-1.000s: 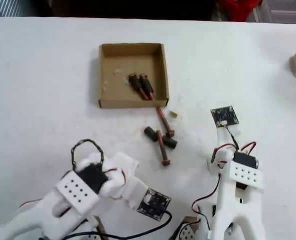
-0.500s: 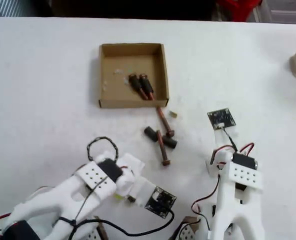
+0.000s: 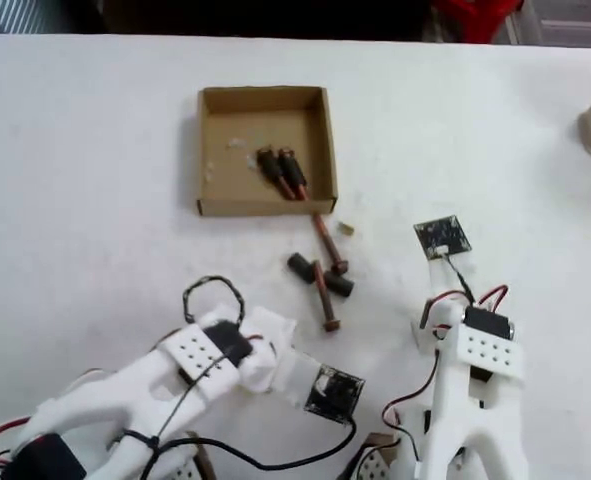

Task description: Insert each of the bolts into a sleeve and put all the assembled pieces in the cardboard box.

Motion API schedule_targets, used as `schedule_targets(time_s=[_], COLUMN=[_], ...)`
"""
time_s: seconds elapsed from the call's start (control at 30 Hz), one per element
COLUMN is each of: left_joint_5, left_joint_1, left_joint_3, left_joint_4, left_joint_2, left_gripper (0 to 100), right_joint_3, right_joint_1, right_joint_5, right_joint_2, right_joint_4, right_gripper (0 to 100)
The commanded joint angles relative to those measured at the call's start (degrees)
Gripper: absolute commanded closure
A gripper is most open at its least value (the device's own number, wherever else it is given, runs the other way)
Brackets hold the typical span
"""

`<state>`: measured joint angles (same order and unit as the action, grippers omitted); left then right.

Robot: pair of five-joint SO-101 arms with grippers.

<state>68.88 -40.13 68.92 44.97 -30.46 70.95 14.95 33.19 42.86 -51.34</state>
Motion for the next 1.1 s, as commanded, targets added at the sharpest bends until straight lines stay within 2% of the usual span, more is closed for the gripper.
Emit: schedule_targets(time_s=[0.0, 0.17, 0.27, 0.5, 0.73, 0.97, 1.07], left_joint_5=[-8.9, -18.9, -24.7, -32.4, -25.1, -20.8, -20.3], left_joint_1=[-1.5, -1.8, -2.2, -5.3, -4.0, -1.5, -1.4], left_joint_3=[-0.8, -0.7, -0.9, -0.4, -0.7, -1.0, -4.0], left_joint_4=[-2.3, -2.0, 1.3, 8.7, 9.6, -2.5, -3.5], left_joint_2=[0.0, -2.5, -6.7, -16.8, -17.2, -7.6, -1.7], left_gripper=[92, 92, 92, 92, 77, 79, 79], right_joint_3=[-0.4, -0.4, -0.4, -0.4, -0.4, -0.4, -0.4], right_joint_1=[0.5, 0.5, 0.5, 0.3, 0.4, 0.5, 0.5], right_joint_5=[0.4, 0.4, 0.4, 0.4, 0.4, 0.2, 0.1], right_joint_2=[1.5, 1.3, 1.3, 1.1, 1.1, 1.2, 1.2], right_joint_4=[0.8, 0.8, 0.8, 0.8, 0.8, 0.8, 0.8], right_gripper=[98.1, 98.1, 98.1, 98.1, 98.1, 98.1, 98.1])
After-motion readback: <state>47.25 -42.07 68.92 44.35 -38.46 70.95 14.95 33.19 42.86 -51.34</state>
